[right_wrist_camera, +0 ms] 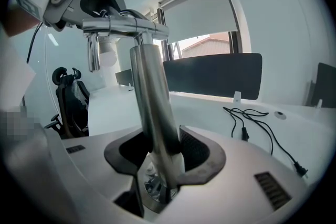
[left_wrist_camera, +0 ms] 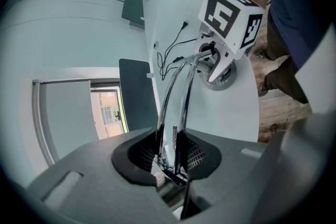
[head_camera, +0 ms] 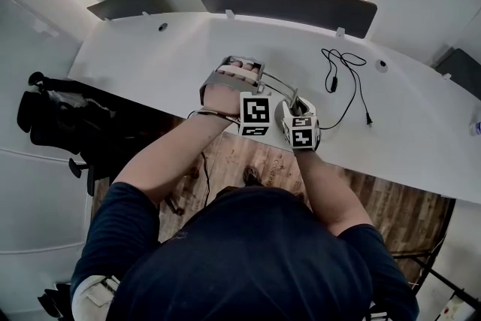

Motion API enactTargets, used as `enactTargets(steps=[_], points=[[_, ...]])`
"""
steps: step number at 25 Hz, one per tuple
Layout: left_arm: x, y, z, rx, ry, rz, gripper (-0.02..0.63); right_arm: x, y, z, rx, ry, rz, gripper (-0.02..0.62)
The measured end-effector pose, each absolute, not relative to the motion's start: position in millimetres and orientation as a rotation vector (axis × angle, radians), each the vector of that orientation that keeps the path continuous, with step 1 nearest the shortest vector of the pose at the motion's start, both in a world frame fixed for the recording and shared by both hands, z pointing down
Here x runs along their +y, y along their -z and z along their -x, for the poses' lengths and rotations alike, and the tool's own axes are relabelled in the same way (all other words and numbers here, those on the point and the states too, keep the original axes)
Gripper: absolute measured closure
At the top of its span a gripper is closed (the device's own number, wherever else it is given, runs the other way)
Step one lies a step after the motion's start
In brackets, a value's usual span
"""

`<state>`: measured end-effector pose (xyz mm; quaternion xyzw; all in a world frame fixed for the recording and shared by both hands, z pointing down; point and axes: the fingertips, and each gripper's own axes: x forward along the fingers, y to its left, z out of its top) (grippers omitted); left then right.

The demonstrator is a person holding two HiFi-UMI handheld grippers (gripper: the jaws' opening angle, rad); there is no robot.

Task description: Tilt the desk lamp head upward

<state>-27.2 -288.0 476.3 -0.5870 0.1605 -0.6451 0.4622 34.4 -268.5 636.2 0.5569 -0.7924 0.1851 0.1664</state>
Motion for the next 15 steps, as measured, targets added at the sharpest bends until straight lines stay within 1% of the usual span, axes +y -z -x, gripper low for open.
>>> enactTargets(steps=[9, 15], points=[[-284.2, -468.3, 23.3, 0.360, 1.646, 1.336, 0.514, -268.2, -636.0, -34.4, -2.243, -0.536, -1.592, 0.426], [-284.5, -466.3, 23.0, 0.400, 1.615, 1.313, 0.512, -268.1, -634.3, -33.0, -2.248, -0.507, -1.574, 0.425]])
